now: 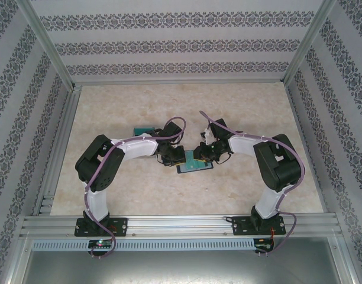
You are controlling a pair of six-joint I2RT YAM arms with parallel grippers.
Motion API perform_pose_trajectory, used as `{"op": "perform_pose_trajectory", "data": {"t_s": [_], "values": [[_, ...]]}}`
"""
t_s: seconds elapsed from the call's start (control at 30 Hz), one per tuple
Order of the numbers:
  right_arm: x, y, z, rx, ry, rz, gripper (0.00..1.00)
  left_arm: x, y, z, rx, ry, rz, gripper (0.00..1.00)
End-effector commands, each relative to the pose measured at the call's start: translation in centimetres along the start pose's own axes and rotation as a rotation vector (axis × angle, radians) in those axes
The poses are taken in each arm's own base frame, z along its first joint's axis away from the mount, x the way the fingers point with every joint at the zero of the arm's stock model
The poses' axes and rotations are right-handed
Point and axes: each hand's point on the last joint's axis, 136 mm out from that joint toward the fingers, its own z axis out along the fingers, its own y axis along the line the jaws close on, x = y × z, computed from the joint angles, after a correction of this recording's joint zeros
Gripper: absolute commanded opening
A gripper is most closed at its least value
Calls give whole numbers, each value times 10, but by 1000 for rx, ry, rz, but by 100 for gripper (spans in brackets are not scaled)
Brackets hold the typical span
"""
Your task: Take the credit cards out of the card holder
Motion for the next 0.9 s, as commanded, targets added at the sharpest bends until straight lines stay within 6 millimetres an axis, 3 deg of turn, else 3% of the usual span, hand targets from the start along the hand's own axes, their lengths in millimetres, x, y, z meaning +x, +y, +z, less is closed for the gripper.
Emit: {"op": "perform_pose_trajectory", "data": {"t_s": [0.0, 0.13, 0.3, 0.6, 0.87], "values": [[4, 3, 8, -23, 33, -13, 22, 17, 23, 14, -89, 63, -16, 13], [4, 3, 7, -28, 34, -12, 19, 18, 23, 14, -91, 66, -16, 12], [3, -3, 4, -26, 19, 13, 0, 18, 23, 14, -91, 67, -16, 11], [-2, -16, -16, -39, -35, 59, 0, 21, 36, 16, -145, 77, -33, 6], [-5, -20, -41, -24, -95, 78, 0, 21, 34, 15, -134, 76, -26, 6]]}}
